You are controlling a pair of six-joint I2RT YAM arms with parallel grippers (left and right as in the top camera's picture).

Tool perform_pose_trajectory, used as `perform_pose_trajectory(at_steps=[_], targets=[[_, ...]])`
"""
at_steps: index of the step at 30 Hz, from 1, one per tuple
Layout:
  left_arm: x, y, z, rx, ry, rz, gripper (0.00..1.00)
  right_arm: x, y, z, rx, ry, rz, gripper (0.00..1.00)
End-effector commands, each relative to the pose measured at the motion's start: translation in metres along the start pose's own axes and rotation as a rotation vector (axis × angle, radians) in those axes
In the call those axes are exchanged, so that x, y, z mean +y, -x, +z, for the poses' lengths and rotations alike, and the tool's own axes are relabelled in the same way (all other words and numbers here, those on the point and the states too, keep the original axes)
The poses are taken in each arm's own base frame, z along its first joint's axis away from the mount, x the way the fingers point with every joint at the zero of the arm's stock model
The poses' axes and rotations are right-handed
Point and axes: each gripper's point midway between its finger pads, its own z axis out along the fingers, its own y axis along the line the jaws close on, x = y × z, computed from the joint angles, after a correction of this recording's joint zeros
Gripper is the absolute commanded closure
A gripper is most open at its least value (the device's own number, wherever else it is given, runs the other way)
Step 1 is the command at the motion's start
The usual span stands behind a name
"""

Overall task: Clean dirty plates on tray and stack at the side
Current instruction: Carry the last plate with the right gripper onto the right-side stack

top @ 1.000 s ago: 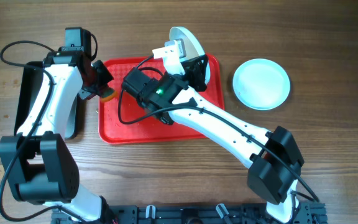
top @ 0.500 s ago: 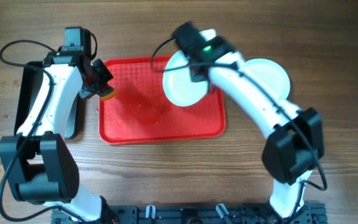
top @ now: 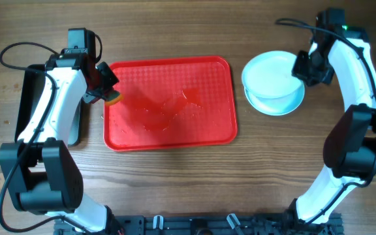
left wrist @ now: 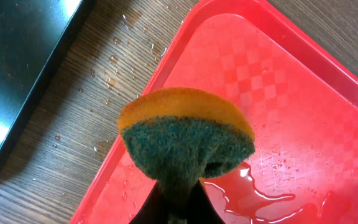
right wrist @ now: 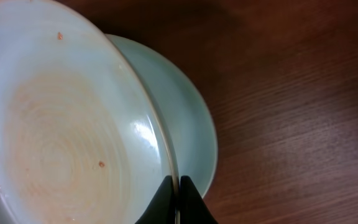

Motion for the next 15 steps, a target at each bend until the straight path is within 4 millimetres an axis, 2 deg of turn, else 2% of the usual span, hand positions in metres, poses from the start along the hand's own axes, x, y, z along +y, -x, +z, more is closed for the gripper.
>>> perform_pose_trajectory(at_steps=[1,5,12,15], targets=[[-0.002,0.007,-0.007,-0.031,-0.005,-0.009,0.96,-0.007,-0.015,0.018,0.021,0.016,0.004,0.96],[-0.002,0.007,-0.007,-0.031,-0.005,-0.01,0.96,-0.006,-0.03,0.038,0.052,0.031,0.006,0.96],[-0.002,0.007,-0.007,-0.031,-0.005,-0.009,0.96,-0.01,-0.042,0.038,0.096,0.011,0.006,0.94],[-0.002,0.007,-0.007,-0.031,-0.005,-0.009,0.96,-0.015,-0.039,0.038,0.083,-0.015,0.018,0.85]])
